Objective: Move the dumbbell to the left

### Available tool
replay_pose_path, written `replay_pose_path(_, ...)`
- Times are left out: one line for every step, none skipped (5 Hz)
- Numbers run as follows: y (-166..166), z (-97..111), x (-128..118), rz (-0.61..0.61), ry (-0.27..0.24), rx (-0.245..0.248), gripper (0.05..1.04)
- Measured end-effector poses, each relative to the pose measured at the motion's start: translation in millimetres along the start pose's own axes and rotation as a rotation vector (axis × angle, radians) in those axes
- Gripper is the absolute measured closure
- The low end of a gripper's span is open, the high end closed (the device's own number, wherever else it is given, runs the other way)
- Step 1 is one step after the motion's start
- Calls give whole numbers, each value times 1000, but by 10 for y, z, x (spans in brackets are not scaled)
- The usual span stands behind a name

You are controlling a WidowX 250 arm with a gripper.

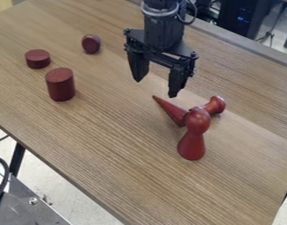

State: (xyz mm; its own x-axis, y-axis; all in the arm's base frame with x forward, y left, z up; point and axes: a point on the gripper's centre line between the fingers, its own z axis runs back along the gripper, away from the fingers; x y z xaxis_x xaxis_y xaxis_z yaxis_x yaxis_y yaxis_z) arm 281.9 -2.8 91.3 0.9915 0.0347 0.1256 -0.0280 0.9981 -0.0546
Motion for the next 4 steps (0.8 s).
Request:
replay_pose_path(-4, -74, -40, 3, 29, 0, 84)
replay_pose_path(-95, -71, -37, -28, 24, 6, 84)
replay_pose_path(-287, -30, -9, -85, 7, 28, 84)
replay_pose_path(-379, 58, -4, -104, -21, 33, 84)
